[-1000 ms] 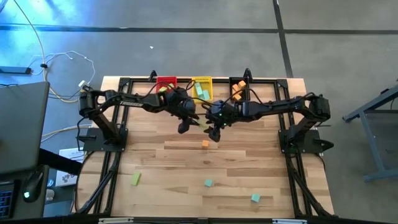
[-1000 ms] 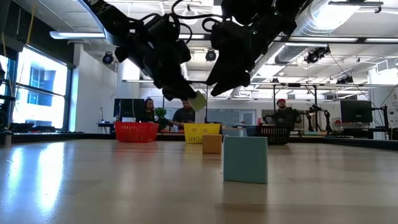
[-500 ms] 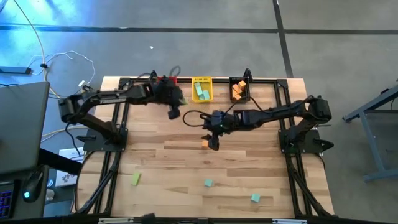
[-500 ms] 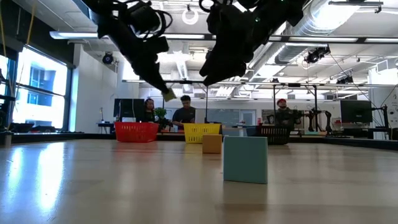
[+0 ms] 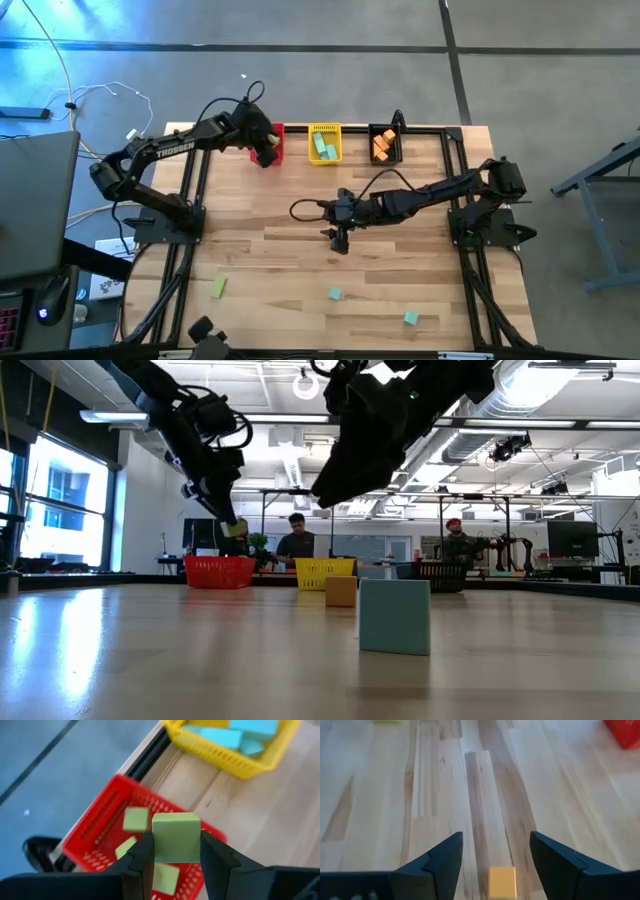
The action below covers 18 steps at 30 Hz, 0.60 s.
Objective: Sort & place blocks by color
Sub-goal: Put the green block into the red basket
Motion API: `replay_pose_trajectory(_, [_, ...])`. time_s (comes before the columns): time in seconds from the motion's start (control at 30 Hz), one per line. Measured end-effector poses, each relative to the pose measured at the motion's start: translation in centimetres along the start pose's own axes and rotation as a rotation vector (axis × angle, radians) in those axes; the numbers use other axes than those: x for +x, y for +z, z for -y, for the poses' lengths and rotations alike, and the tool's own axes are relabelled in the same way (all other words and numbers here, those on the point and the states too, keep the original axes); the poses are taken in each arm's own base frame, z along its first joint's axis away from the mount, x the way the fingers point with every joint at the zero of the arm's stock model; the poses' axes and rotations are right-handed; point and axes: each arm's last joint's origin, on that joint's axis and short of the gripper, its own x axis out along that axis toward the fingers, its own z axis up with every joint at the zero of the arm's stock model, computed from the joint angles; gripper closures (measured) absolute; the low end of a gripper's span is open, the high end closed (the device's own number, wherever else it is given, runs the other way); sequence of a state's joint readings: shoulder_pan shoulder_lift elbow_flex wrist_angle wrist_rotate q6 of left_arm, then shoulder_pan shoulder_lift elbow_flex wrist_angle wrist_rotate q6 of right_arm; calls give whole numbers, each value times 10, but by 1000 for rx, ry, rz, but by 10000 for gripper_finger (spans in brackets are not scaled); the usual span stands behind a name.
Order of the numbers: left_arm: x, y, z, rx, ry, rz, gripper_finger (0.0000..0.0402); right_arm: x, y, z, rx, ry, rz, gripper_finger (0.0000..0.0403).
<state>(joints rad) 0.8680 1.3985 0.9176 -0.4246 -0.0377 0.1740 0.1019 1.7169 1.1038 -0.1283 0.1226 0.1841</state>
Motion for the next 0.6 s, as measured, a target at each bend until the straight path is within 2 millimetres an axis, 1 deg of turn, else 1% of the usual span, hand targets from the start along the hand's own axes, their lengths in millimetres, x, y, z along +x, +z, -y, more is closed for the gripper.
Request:
replay_pose_trajectory(0.17, [7,-2,-6,-58,17,-22,303,9,-6,-2,39,-1,-23,187])
replay_pose_trajectory(0.43, [20,-4,-8,-61,52,-55,303,24,-19,-2,38,-16,-98,187])
replay_pose_trajectory(0.6, [27,-5,-8,-59,60,-70,300,28,-24,-1,31,-26,-134,187])
